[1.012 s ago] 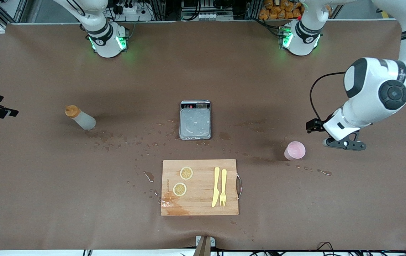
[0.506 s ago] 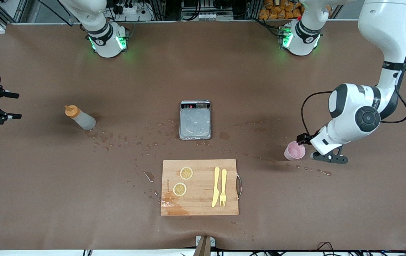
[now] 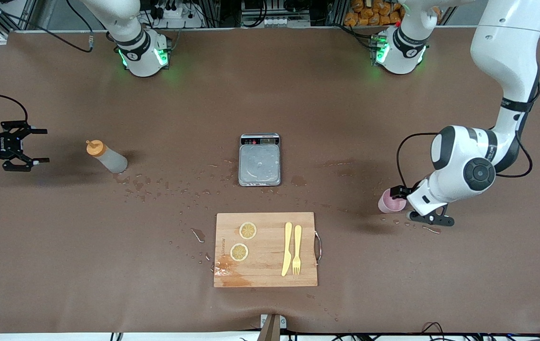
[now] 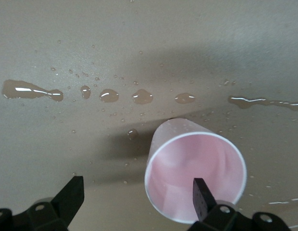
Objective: Add sauce to pink cup with both arms
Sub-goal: 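Grasp the pink cup with the left gripper while the right gripper reaches the bottle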
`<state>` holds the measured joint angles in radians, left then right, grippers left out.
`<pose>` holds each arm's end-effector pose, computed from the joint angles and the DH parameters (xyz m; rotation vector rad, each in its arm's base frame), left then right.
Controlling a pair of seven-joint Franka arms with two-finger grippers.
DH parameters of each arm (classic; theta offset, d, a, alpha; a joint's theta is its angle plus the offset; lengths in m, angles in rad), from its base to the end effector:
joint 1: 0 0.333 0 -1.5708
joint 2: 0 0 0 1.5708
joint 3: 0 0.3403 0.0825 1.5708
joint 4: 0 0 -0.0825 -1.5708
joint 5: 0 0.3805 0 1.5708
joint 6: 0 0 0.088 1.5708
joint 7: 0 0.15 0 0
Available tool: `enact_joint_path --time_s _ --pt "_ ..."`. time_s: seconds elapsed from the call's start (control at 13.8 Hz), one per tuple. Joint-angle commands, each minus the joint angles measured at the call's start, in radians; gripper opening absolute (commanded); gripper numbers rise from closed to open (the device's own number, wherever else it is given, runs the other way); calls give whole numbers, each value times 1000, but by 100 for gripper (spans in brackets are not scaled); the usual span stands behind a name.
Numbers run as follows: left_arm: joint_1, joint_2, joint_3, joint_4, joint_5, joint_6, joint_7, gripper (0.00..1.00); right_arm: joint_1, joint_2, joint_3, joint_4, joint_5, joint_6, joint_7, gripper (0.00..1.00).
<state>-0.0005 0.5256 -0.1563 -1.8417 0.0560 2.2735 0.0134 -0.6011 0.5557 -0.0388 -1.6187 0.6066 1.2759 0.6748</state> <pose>0.6347 -0.0927 0.2176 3.0928 -0.2961 -0.1384 0.5112 -0.2573 0.2913 -1.7554 1.5163 1.1262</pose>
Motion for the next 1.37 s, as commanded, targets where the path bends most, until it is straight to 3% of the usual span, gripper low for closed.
enact_joint_path --time_s 0.0,0.14,0.51,1.01,1.3 --pt "-7 40 -2 35 41 -6 13 100 -20 62 16 17 50 -20 -26 100" --pt "-9 45 -3 35 41 -6 7 1 -32 111 16 0 91 -10 -99 100" --pt "-13 74 -2 65 41 -6 0 0 -6 180 17 -70 136 127 -214 100" --pt "-12 30 -8 125 27 -20 -9 0 38 181 17 -216 217 286 -302 100" --pt "-12 -22 -122 127 22 -48 -212 0 56 179 17 -271 254 301 -305 100"
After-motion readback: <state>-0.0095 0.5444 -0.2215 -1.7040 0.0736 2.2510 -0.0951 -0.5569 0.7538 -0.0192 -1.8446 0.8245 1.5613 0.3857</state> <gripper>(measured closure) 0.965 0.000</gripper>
